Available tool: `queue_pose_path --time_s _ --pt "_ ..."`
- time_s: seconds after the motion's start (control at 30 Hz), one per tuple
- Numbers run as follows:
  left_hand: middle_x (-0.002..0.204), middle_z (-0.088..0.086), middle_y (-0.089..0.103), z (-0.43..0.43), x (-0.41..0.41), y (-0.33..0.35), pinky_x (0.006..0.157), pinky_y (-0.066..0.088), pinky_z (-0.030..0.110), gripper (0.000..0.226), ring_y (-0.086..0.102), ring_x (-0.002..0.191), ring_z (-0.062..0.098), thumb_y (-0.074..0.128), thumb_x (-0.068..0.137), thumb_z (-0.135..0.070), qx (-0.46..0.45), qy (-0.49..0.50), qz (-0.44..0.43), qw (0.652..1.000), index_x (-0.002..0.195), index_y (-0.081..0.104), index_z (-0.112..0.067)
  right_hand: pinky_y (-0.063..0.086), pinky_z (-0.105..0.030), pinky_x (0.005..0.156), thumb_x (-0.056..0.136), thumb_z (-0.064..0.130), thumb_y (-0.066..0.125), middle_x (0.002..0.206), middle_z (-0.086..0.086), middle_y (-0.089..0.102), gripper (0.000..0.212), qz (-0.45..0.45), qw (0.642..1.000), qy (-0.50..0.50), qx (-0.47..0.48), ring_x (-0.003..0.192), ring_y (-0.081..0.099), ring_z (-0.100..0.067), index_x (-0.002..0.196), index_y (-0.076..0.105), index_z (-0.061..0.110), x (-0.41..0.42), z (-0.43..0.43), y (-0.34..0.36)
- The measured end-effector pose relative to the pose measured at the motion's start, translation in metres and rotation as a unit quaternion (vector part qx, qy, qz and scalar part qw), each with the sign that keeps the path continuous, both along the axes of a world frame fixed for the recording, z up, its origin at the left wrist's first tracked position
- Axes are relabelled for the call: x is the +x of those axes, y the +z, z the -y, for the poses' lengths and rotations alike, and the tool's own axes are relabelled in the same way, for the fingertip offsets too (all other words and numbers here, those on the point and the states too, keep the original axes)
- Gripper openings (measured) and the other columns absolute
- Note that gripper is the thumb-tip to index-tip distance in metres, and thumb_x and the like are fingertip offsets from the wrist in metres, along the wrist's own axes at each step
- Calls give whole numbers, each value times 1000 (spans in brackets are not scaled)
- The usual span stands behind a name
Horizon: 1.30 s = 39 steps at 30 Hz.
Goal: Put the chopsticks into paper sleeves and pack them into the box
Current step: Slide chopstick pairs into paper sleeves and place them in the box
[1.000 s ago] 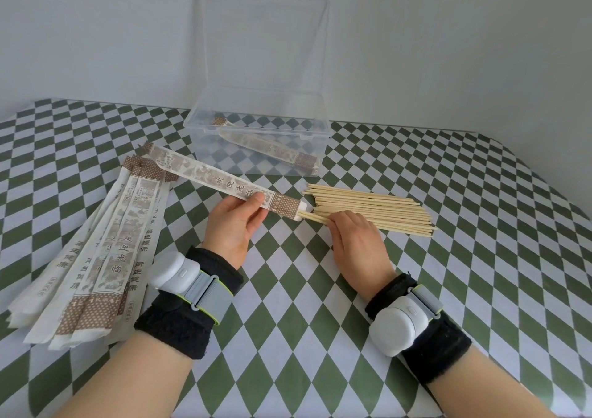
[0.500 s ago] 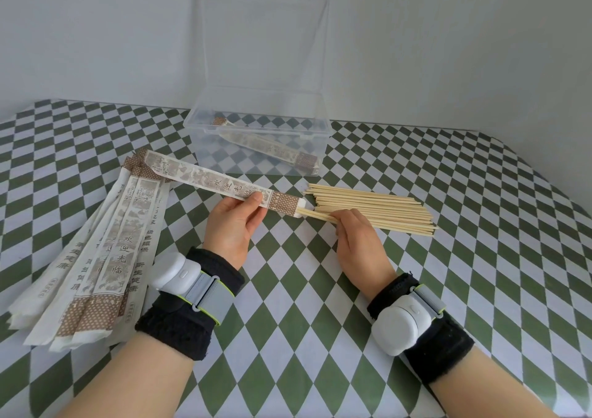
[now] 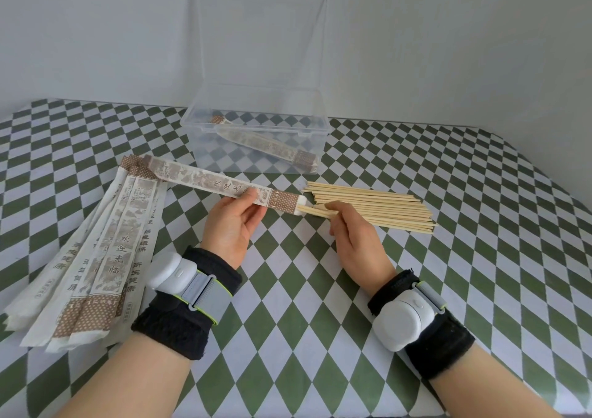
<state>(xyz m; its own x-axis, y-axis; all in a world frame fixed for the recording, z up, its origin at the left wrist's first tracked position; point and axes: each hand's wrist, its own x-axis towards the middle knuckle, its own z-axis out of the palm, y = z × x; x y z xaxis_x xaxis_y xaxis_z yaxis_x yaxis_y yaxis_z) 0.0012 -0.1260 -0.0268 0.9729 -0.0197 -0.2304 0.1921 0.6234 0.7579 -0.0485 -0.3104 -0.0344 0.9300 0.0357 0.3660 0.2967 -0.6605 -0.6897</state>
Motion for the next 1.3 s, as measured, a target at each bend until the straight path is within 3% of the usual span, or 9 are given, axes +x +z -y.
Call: queue_pose_path --time_s 0.13,0.27,0.4,0.5,0.9,1.3 --pt "108 10 65 -2 1 0 78 56 22 12 63 103 18 51 94 -7 -8 16 0 1000 103 59 -10 38 -22 57 96 10 38 70 10 46 17 -6 1000 -1 26 62 42 -12 92 55 11 1 1 -1" --pt "94 4 69 1 -2 3 70 56 18 10 68 87 11 53 92 -6 -4 -7 8 1000 97 61 -10 39 -28 59 96 11 40 67 10 45 18 -13 1000 14 15 61 42 -10 87 55 13 0 1 -2" --pt "83 0 73 6 -6 5 65 56 18 10 70 78 8 55 90 -4 17 -55 19 998 92 63 -10 34 -16 57 96 13 41 71 16 44 18 -29 999 35 -11 63 43 -7 90 58 9 1 1 -4" --pt "81 -1 74 6 -7 5 63 56 18 11 70 77 8 54 90 -4 18 -76 20 997 91 63 -10 34 -16 57 96 14 42 71 17 44 17 -30 998 54 -18 63 43 -9 88 57 10 1 2 -4" --pt "79 0 73 6 -8 9 63 56 17 12 70 75 7 53 90 -3 4 -98 26 995 92 62 -10 43 -16 62 91 18 51 69 5 57 10 -128 968 111 183 61 51 -5 90 58 24 0 4 8" --pt "81 1 73 6 -8 7 65 57 18 13 70 77 9 53 90 -3 25 -105 40 993 93 62 -11 44 -17 60 91 16 52 67 3 58 13 -117 972 126 162 60 51 -6 86 59 25 0 5 6"
